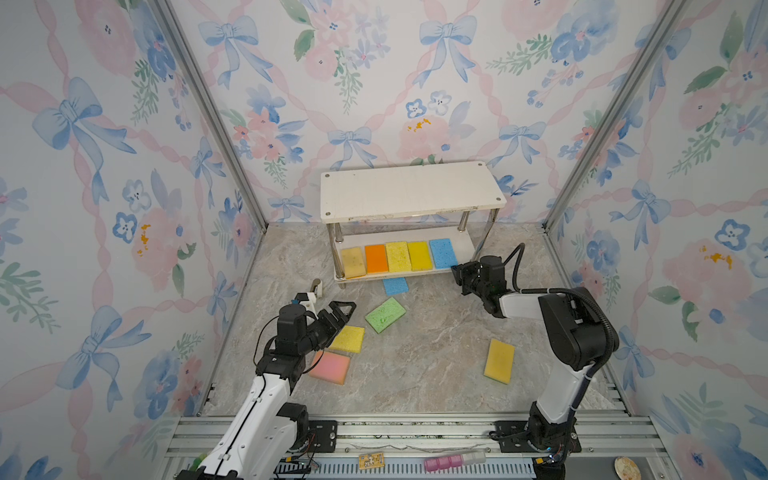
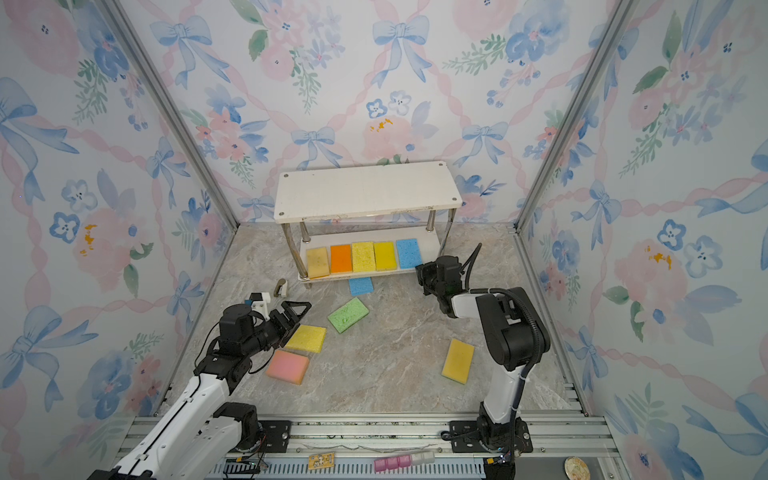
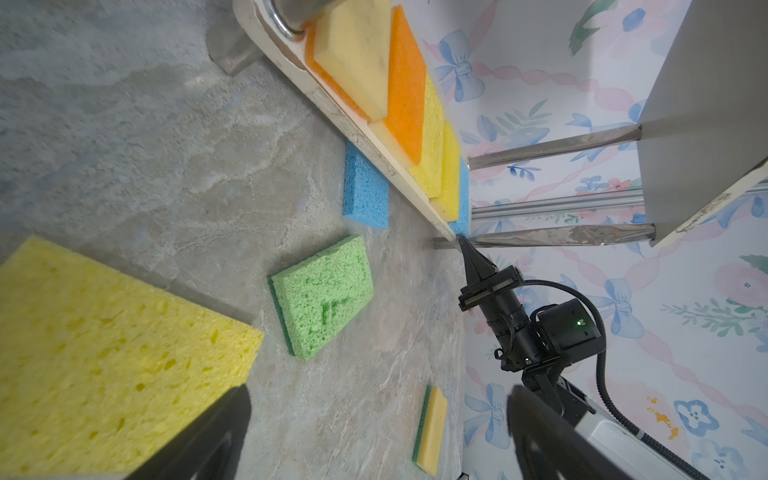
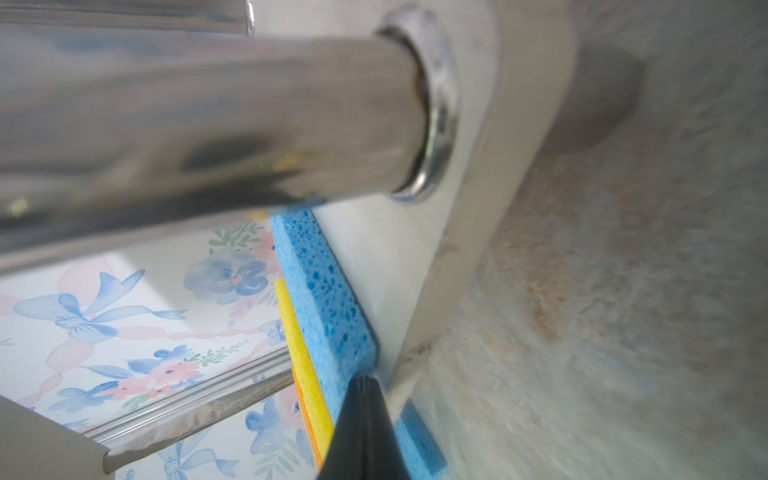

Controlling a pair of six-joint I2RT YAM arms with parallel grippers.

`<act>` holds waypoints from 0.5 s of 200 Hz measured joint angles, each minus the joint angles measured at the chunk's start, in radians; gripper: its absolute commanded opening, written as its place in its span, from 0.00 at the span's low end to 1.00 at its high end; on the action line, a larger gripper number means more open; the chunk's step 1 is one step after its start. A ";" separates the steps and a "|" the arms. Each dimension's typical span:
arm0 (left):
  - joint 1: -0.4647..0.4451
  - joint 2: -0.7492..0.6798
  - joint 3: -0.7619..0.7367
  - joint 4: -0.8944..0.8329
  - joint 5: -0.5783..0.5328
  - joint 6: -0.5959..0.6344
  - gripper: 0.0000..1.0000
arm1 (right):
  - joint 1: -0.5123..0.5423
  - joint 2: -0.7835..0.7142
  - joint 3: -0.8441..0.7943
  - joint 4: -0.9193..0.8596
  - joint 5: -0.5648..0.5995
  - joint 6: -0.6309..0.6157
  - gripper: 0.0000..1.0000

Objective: Place and organize the cleaning sponges onto the shelf
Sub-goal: 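Raise the right gripper and move it down to the yellow-green scrub sponge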

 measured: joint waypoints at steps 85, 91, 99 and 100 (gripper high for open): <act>0.000 0.015 0.000 0.005 -0.001 0.000 0.98 | 0.001 -0.021 -0.031 -0.018 -0.028 -0.009 0.05; 0.000 0.018 0.000 0.010 0.000 -0.001 0.98 | 0.001 -0.038 -0.042 -0.039 -0.034 -0.016 0.07; 0.000 0.019 -0.002 0.017 -0.001 -0.003 0.98 | 0.001 -0.070 -0.052 -0.086 -0.042 -0.036 0.10; 0.000 0.019 -0.002 0.018 -0.001 -0.003 0.98 | 0.001 -0.073 -0.052 -0.090 -0.043 -0.038 0.10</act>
